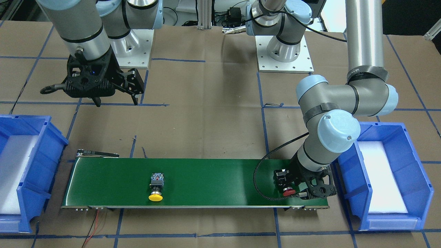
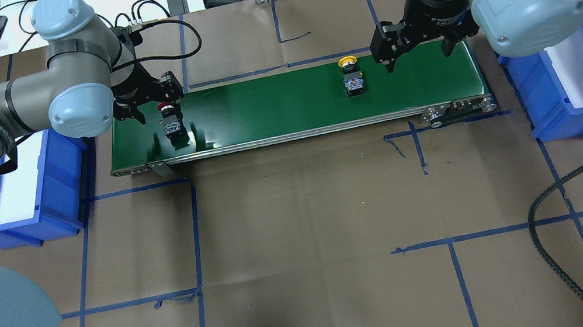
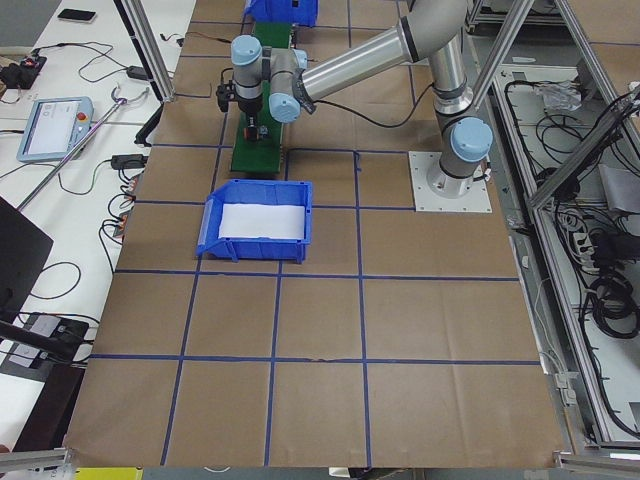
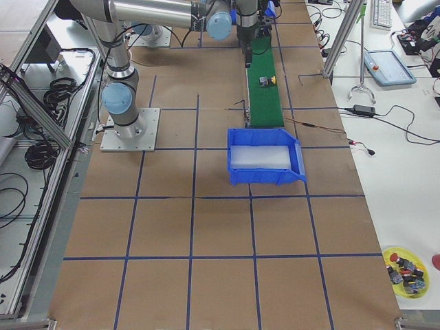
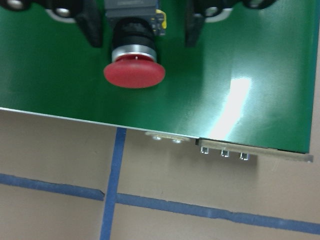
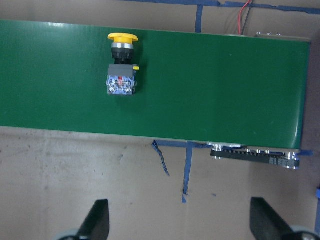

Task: Transport two buttons from left to right
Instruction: 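Release the red button with the left gripper while the right gripper descends, then grasp the yellow button with the right gripper and lift it, then lower the yellow button into the empty blue bin and open the right gripper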

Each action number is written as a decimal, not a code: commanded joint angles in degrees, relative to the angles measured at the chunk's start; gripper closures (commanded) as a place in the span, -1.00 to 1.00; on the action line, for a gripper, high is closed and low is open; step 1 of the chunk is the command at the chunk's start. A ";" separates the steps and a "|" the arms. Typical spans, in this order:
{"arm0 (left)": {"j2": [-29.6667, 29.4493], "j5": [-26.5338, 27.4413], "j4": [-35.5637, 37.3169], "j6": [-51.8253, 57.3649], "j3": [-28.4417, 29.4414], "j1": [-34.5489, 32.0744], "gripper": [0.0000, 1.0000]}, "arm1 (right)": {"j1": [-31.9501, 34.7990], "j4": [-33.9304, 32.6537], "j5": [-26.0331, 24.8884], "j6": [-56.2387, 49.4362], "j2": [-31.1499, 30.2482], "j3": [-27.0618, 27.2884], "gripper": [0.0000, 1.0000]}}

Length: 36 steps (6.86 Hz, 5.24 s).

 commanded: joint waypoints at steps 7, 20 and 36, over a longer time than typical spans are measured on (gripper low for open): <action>18.56 1.30 -28.86 7.87 5.70 -0.44 -1.00 | -2.47 -5.65 11.21 1.30 15.27 -4.60 -1.00; 24.92 2.45 -29.76 10.00 0.78 -0.27 -1.00 | -11.56 1.95 -8.31 -1.75 19.60 -18.01 0.90; 25.01 2.36 -29.58 9.91 0.87 -0.18 -1.00 | -36.48 -13.03 -4.08 -31.04 15.81 9.36 0.90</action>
